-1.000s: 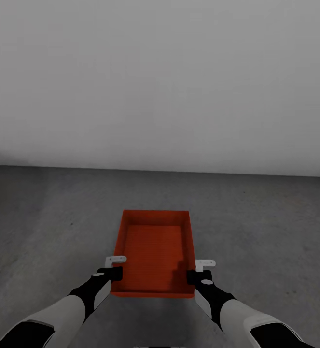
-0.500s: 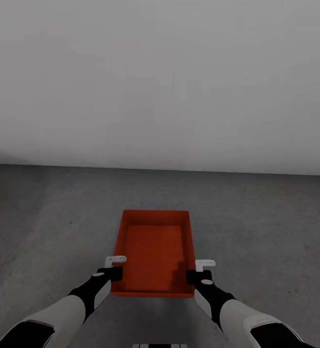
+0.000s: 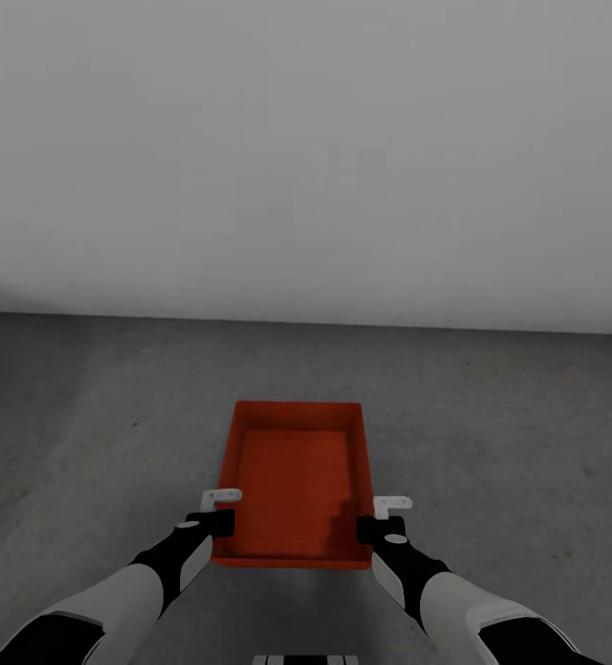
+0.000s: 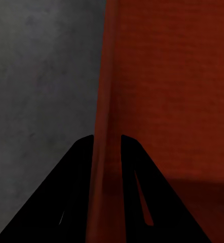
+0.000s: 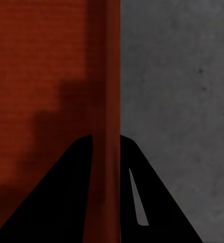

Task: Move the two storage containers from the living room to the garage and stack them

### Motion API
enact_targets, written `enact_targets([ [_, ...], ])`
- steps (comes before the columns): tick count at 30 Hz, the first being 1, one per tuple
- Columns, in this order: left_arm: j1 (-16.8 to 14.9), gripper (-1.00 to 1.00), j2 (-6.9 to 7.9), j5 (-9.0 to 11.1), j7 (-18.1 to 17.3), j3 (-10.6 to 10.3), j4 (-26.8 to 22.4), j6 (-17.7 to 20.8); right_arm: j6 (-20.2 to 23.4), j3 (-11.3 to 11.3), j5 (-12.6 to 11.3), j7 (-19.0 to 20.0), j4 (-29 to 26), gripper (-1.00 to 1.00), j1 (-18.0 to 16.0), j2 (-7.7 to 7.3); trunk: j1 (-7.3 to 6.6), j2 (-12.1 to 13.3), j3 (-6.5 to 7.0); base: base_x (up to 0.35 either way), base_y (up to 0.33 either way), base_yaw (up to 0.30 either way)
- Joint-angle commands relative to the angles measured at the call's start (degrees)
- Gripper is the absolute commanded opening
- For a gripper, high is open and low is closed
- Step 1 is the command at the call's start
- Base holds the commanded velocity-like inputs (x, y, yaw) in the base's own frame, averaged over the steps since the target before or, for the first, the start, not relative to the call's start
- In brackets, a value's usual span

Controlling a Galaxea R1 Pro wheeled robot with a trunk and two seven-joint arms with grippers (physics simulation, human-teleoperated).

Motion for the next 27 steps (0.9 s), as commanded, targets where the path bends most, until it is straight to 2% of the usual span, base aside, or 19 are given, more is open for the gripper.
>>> enact_targets([
  [1, -0.07, -1.00, 0.06, -0.67, 2.41, 3.40, -0.36, 0.33, -0.33, -1.07, -0.65, -0.57, 2.55, -1.00, -0.01, -0.22, 0.21, -0.43, -0.21, 0.000, 0.000, 0.000],
  [16, -0.07, -1.00, 0.06, -0.67, 2.41, 3.41, -0.36, 0.33, -0.33, -1.07, -0.65, -0.57, 2.55, -1.00, -0.01, -0.22, 3.51, -6.45, -2.91, 0.000, 0.000, 0.000],
  [27, -0.07, -1.00, 0.06, -0.67, 2.41, 3.42, -0.36, 0.33, -0.33, -1.07, -0.64, -0.57, 2.55, -1.00, -0.01, -0.22, 3.51, -6.45, -2.91, 0.000, 0.000, 0.000],
])
